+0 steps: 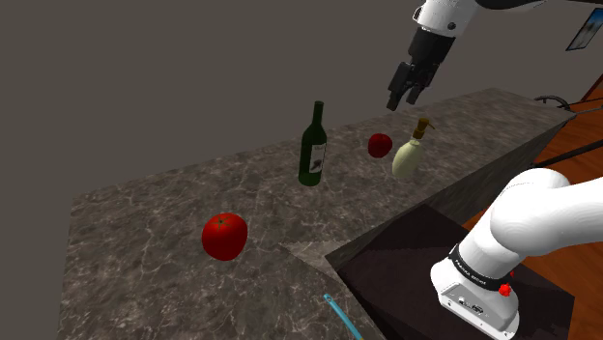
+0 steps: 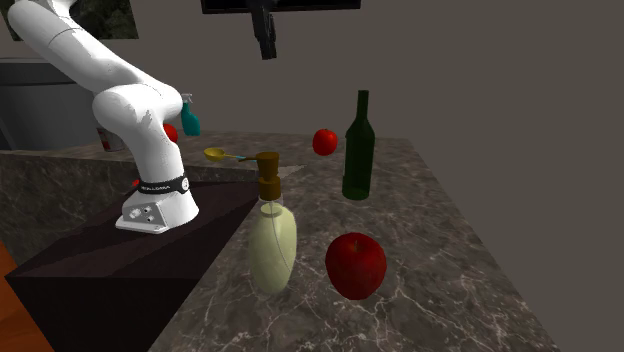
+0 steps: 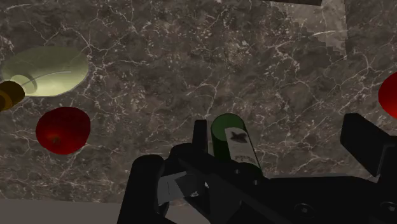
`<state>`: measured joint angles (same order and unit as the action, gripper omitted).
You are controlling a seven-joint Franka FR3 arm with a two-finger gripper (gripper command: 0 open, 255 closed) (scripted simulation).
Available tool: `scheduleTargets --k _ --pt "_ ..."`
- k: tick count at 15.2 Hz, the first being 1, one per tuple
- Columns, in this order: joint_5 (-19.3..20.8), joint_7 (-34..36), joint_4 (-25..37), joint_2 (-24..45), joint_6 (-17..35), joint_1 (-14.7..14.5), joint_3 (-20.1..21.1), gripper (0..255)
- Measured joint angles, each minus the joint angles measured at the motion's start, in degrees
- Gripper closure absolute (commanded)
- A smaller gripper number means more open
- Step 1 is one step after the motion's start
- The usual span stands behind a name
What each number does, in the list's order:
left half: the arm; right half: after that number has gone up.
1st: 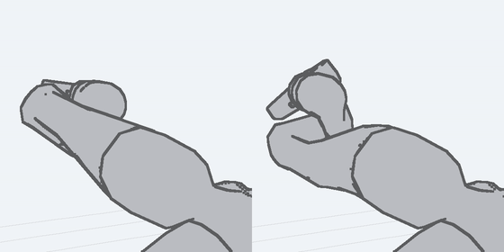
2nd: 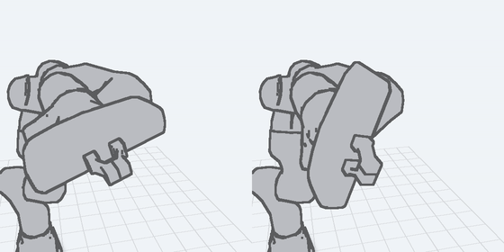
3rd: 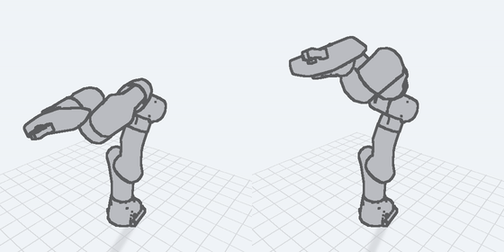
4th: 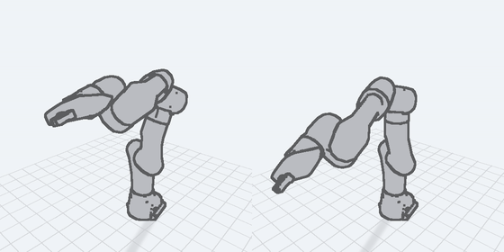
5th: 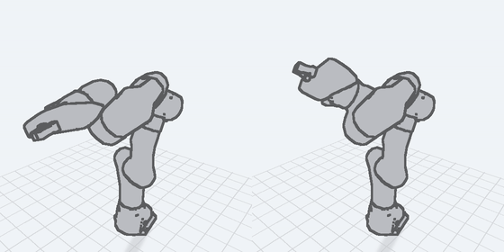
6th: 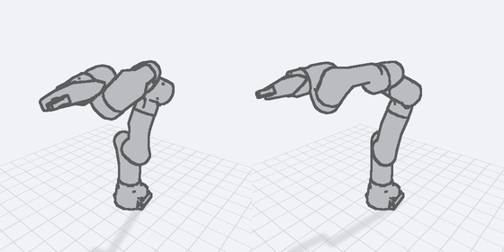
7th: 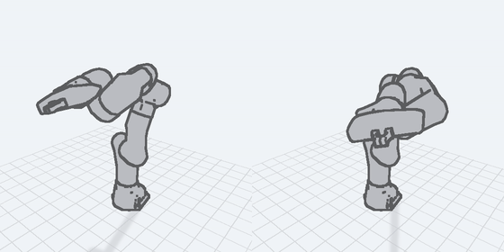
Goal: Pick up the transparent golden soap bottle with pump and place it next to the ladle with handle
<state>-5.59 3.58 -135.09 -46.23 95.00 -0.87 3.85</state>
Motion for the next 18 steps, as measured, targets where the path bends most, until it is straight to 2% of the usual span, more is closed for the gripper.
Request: scheduleTargets --k 2,6,14,18 --pt "0.3 -0.6 -0.5 -0.2 0.3 0.1 -0.5 0" --pt "3.0 -5.7 -3.5 -0.6 2.3 1.1 -4.2 0" --pt "10.1 -18.9 -6.6 2.6 8.0 4.3 -14.7 0" --pt "12.9 -25.2 -6.0 6.4 11.2 5.5 -19.8 0"
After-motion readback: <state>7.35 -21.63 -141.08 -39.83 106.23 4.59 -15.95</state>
